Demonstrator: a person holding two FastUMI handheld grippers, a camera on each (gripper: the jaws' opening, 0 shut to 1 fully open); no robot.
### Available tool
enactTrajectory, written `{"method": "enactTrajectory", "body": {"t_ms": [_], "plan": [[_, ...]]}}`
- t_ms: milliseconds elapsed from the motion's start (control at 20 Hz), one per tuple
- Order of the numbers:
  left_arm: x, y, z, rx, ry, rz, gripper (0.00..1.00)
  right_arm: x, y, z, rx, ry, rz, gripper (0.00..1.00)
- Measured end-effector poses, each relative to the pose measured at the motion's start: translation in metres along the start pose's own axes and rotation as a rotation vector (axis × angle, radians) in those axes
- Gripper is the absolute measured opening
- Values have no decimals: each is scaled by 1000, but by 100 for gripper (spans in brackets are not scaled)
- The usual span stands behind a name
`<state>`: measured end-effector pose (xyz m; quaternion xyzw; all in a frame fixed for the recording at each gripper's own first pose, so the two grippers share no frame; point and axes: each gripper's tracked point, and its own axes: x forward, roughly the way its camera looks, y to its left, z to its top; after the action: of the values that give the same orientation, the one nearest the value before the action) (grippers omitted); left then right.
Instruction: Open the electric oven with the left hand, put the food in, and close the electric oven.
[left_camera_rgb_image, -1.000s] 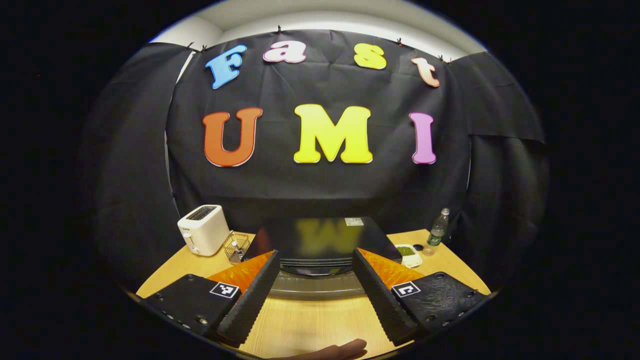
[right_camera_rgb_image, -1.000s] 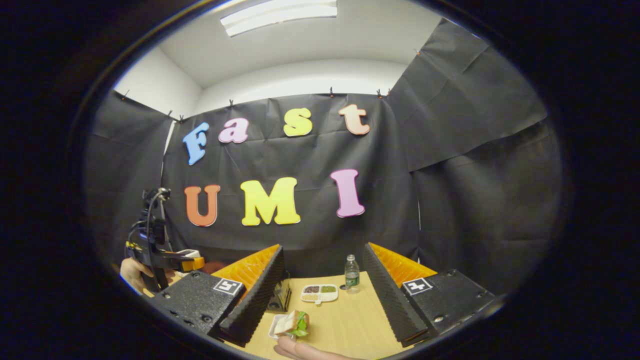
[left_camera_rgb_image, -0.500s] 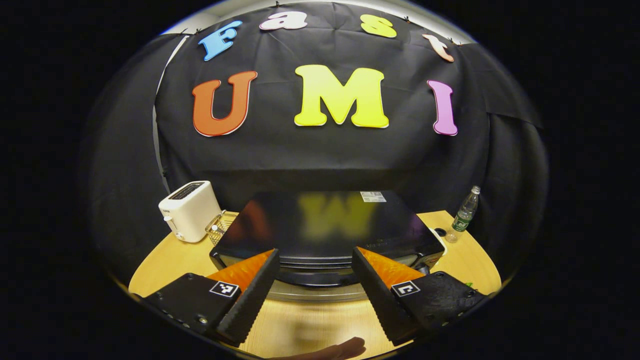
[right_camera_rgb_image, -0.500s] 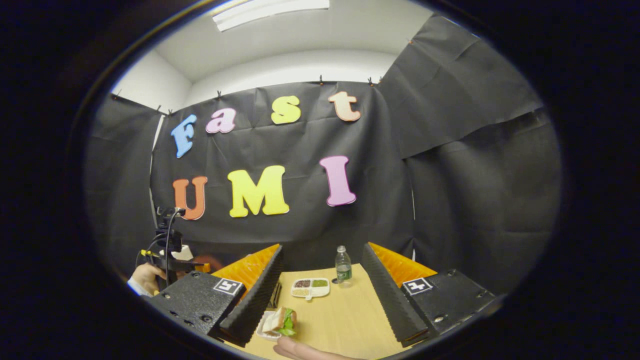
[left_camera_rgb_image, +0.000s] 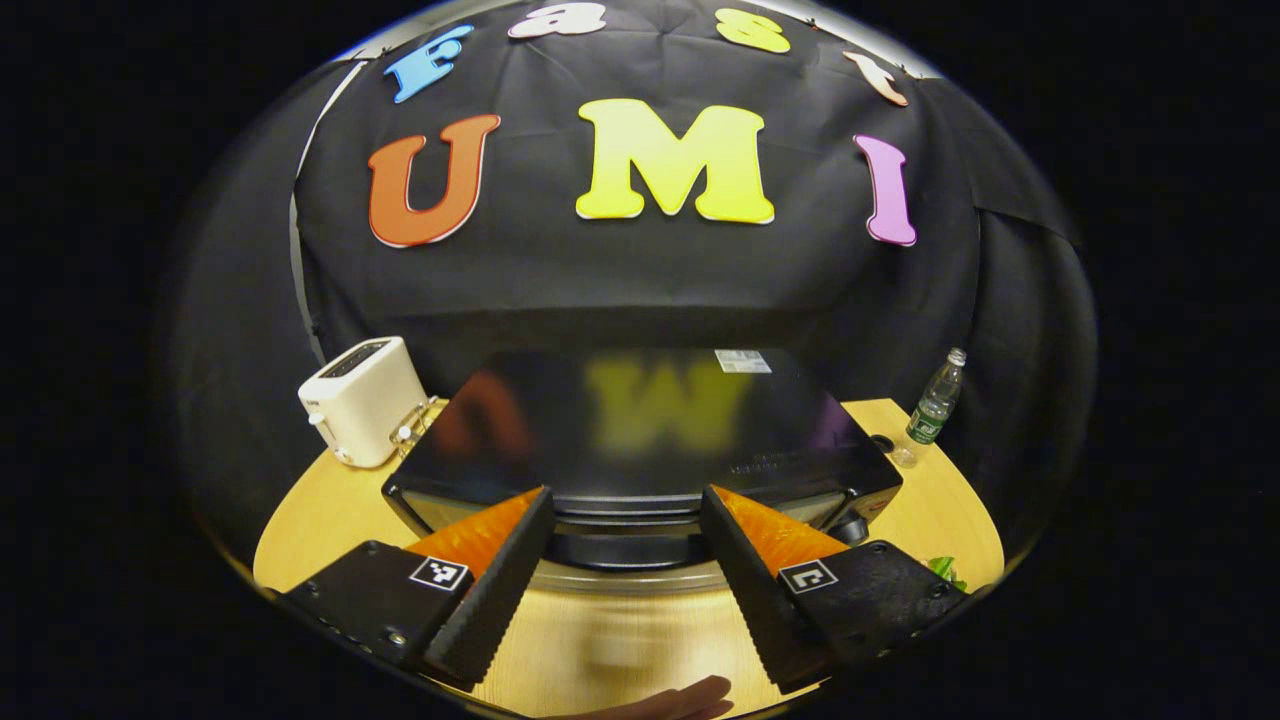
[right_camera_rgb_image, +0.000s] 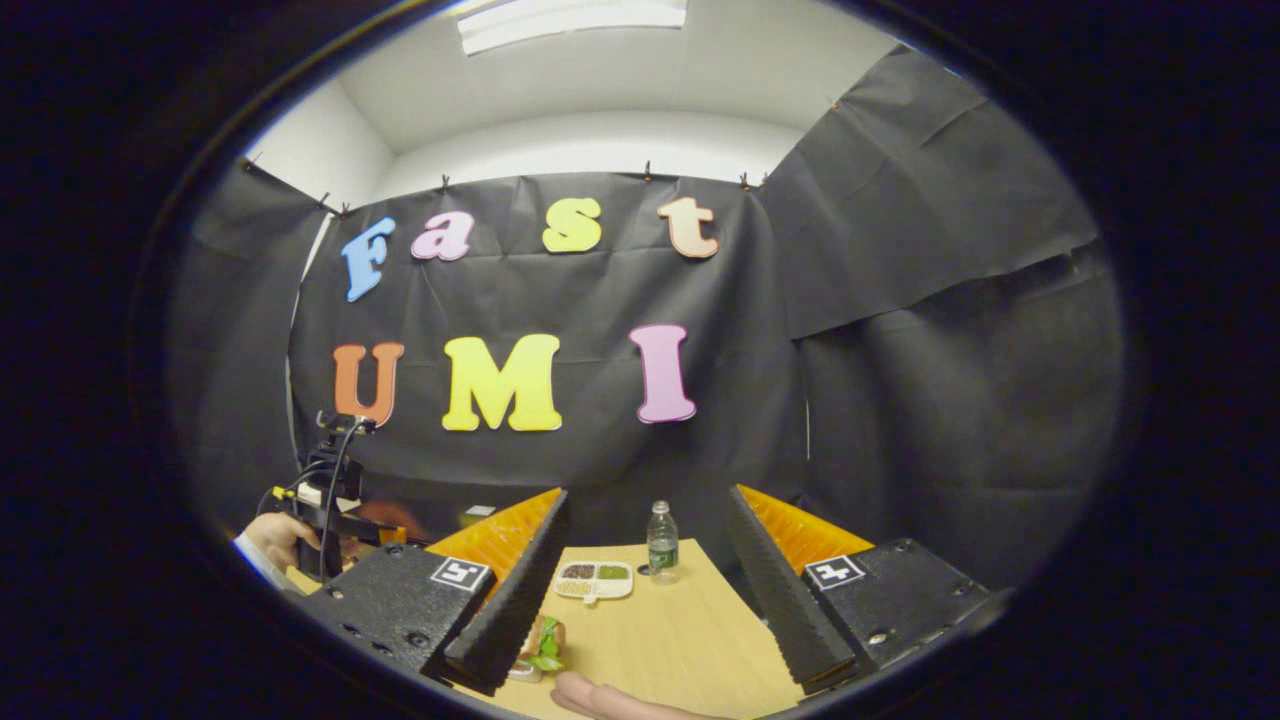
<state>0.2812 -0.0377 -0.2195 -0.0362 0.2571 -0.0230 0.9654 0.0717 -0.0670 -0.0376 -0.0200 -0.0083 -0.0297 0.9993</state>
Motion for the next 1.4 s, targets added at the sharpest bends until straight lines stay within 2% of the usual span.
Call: {"method": "enactTrajectory", "body": {"t_ms": [300,350,400,550,600,650,800,1400], "plan": [[-22,-2,-19,6,31,-8,98,-22,5,14,-6,-40,-11,95],[-26,-2,-23,8,29,-8,98,-27,7,14,2,-38,-3,99],[-31,-2,-27,10,23,-8,98,-31,12,15,13,-35,11,95],[-43,-1,-41,11,22,-10,98,-46,24,7,50,-20,59,95],[-46,-1,-44,12,17,-10,98,-50,24,5,52,-16,59,99],[-51,-1,-50,13,16,-10,98,-51,21,2,46,-18,48,94],[-63,-1,-67,16,6,-10,98,-61,16,1,25,-31,8,94],[-88,-1,-126,1,-125,-9,98,-78,16,-6,23,-24,6,94]]}}
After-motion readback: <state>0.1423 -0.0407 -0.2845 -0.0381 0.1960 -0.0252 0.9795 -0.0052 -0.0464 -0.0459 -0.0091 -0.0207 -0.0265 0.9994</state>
